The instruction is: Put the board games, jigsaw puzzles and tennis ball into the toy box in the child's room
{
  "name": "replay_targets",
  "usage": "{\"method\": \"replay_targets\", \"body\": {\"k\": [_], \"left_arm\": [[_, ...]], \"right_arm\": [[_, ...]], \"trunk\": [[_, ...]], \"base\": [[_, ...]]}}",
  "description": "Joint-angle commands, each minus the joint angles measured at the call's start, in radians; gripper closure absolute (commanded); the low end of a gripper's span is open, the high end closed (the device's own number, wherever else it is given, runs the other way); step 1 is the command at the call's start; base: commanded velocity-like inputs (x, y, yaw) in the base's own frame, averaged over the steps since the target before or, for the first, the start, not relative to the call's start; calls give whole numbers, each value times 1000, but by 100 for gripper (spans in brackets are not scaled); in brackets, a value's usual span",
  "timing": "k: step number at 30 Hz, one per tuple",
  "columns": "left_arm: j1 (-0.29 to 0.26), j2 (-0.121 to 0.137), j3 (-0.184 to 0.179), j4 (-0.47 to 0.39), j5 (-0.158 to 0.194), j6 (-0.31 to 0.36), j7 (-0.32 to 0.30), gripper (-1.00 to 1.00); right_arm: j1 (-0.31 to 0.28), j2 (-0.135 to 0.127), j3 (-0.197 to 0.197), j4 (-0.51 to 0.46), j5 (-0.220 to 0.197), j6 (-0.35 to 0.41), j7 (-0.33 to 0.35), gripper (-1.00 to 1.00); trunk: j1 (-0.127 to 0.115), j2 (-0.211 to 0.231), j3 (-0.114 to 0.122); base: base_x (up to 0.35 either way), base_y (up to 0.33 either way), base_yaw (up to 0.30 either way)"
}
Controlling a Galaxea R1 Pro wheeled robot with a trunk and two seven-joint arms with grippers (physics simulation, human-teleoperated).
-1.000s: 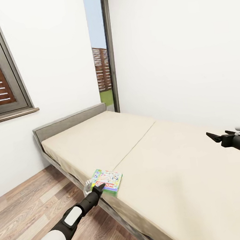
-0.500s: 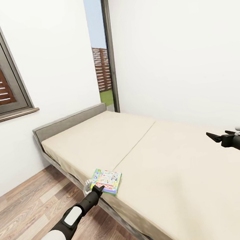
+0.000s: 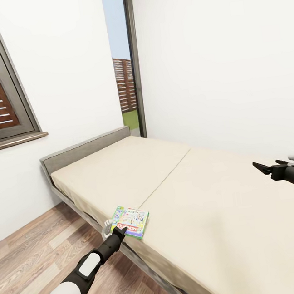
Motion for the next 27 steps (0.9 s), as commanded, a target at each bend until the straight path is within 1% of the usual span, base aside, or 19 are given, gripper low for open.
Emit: {"method": "replay_targets", "body": {"k": [1,14,16,17,19,21,22,24,27], "left_arm": [[0,0,-2,1,4,6,-1,100],[1,-4,-8,-13,2,4,-8,100],[5,-7,-10,-36,1,4,-26,100],[5,-7,-10,-36,1,4,-26,100],[10,-8,-13,-61,1,6,-33,100],[19,-9,-24,-96,1,9,-38,100],[19,-9,-24,-96,1,9,-38,100],[33,-10,-49,-147,1,17,-39,100],[63,-13,-111,-254,1,42,-31,100]], "right_arm": [[-1,0,-1,0,-6,8,1,-100],[-1,0,-1,0,-7,8,1,-100],[0,0,-1,0,-8,8,1,-100],[0,0,-1,0,-8,8,1,-100],[9,0,-1,0,-11,8,2,-100],[22,0,-1,0,-13,7,2,-100],[22,0,-1,0,-13,7,2,-100],[34,0,0,0,-14,7,2,-100],[47,4,4,1,-15,6,2,-100]], "trunk": [[0,0,-1],[0,0,-1],[0,0,-1],[0,0,-1],[0,0,-1],[0,0,-1],[0,0,-1],[0,0,-1],[0,0,-1]], "base": [[0,0,0],[0,0,0],[0,0,0],[0,0,0],[0,0,0],[0,0,0],[0,0,0],[0,0,0],[0,0,0]]}}
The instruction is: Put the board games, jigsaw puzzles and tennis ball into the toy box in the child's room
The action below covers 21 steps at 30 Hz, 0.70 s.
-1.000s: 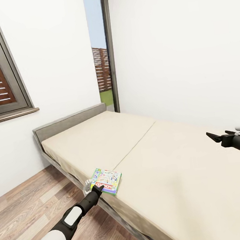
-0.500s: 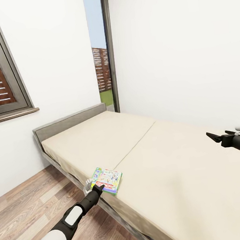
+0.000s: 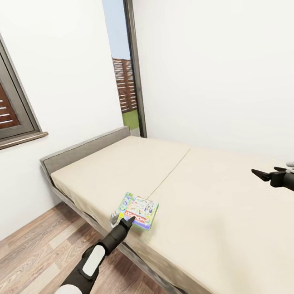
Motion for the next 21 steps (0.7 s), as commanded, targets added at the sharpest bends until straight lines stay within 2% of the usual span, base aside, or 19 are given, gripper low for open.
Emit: {"method": "replay_targets", "body": {"k": [1,2,3,8,9,15,21], "left_arm": [[12,0,-23,-43,10,18,9,100],[41,-2,-60,-134,12,41,41,100],[41,-2,-60,-134,12,41,41,100],[109,-7,-109,-336,18,77,167,100],[109,-7,-109,-336,18,77,167,100],[152,-19,-128,-457,18,121,266,100],[193,-32,-128,-497,24,155,336,100]], "right_arm": [[2,6,2,0,-5,7,1,-100],[6,25,11,0,-4,7,1,-100],[6,25,11,0,-4,7,1,-100],[11,67,25,5,2,5,1,-100],[11,67,25,5,2,5,1,-100],[12,83,25,8,1,3,2,-100],[12,87,24,10,-5,3,5,-100]], "trunk": [[0,0,-1],[0,0,-1],[0,0,-1],[0,0,-1],[0,0,-1],[0,0,-1],[0,0,-1]], "base": [[0,0,0],[0,0,0],[0,0,0],[0,0,0],[0,0,0],[0,0,0],[0,0,0]]}}
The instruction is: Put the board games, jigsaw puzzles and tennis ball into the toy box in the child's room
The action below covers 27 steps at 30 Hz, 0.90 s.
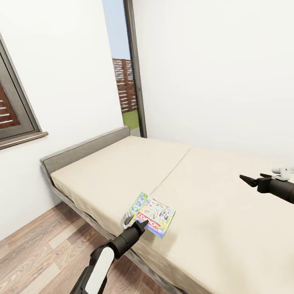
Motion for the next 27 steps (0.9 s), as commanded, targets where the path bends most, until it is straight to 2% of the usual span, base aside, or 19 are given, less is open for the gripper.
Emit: {"method": "replay_targets", "body": {"k": [1,5,10,19,23,27], "left_arm": [[0,0,1,-1,8,6,1,100],[15,-3,-1,-31,20,17,37,100],[22,-3,-4,-51,21,21,52,100],[46,-4,-7,-73,23,27,107,100],[53,-6,-9,-78,23,28,140,100],[58,-4,-26,-81,23,27,167,100]], "right_arm": [[-1,0,-1,0,-6,7,1,-100],[-4,1,2,6,-5,9,0,-100],[-11,-2,2,31,-5,11,-2,-100],[-52,-7,2,102,-5,35,-3,-100],[-61,-7,2,114,-6,55,-2,-100],[-64,-5,4,118,-7,67,-1,-100]], "trunk": [[0,0,-1],[0,0,-1],[0,0,-1],[0,0,-1],[-16,28,12],[-31,56,24]], "base": [[0,0,0],[0,0,0],[0,0,0],[0,0,0],[0,0,0],[0,0,0]]}}
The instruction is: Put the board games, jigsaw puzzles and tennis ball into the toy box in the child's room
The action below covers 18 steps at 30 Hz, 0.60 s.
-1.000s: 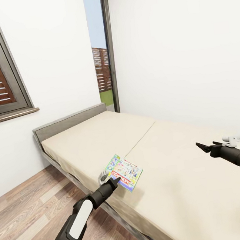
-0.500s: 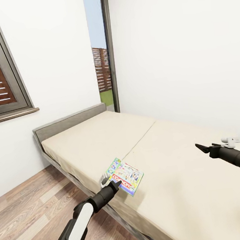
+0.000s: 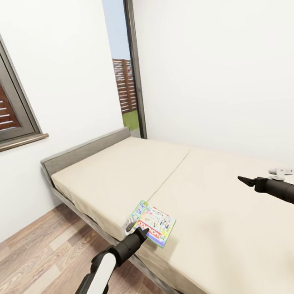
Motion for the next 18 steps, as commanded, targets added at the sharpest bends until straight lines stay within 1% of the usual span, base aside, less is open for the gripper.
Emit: {"method": "replay_targets", "body": {"k": [1,7,18], "left_arm": [[0,0,1,0,2,4,0,100],[2,5,-12,-1,2,3,9,100],[5,9,-17,0,2,0,11,100]], "right_arm": [[-1,0,-1,0,-5,7,1,-100],[-1,5,7,1,-5,10,1,-100],[1,6,30,-2,-5,10,1,-100]], "trunk": [[-4,7,2],[-27,49,21],[-69,126,55]], "base": [[0,0,0],[0,0,0],[0,0,0]]}}
